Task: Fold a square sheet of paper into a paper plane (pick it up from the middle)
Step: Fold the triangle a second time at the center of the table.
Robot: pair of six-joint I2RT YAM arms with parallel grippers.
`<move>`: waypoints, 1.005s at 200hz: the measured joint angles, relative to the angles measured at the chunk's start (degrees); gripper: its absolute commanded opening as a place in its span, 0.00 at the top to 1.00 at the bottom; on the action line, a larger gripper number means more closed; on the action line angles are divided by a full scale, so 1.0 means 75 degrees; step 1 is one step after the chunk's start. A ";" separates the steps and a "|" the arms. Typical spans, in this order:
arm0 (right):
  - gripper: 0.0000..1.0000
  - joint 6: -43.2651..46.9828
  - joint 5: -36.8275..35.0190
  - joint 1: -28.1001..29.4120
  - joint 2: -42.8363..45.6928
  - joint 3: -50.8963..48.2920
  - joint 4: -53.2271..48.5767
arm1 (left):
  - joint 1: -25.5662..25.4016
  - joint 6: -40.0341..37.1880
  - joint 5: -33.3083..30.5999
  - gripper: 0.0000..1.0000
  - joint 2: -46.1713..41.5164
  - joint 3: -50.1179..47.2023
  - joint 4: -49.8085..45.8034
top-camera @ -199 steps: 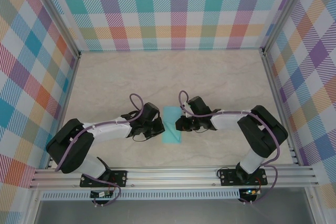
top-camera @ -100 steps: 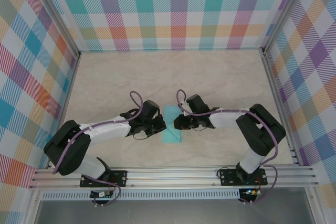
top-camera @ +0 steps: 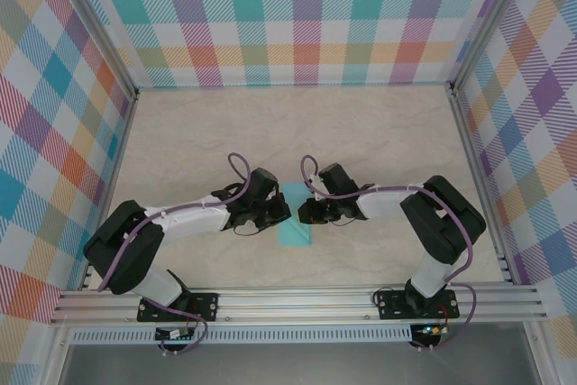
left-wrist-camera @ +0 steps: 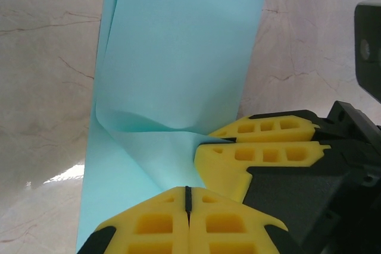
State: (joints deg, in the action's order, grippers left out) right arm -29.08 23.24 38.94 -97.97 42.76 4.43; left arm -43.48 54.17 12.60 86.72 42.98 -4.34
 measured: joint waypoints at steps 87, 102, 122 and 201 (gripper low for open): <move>0.90 -0.0035 -0.0085 0.0000 0.0137 -0.0079 0.0015 | -0.0006 0.0149 -0.0099 0.96 0.0291 0.0009 0.0245; 0.90 -0.0061 -0.0087 0.0000 0.0137 -0.0131 0.0020 | -0.0006 0.0175 -0.0099 0.96 0.0353 0.0020 0.0289; 0.90 -0.0090 -0.0093 0.0000 0.0154 -0.0242 0.0038 | -0.0006 0.0210 -0.0096 0.96 0.0475 0.0047 0.0379; 0.90 -0.0163 -0.0160 0.0000 0.0219 -0.0294 0.0035 | -0.0006 0.0230 -0.0090 0.96 0.0729 0.0152 0.0434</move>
State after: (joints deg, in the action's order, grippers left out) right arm -30.30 22.04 38.94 -96.33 40.56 4.69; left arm -43.53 55.90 11.92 92.18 44.12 -1.08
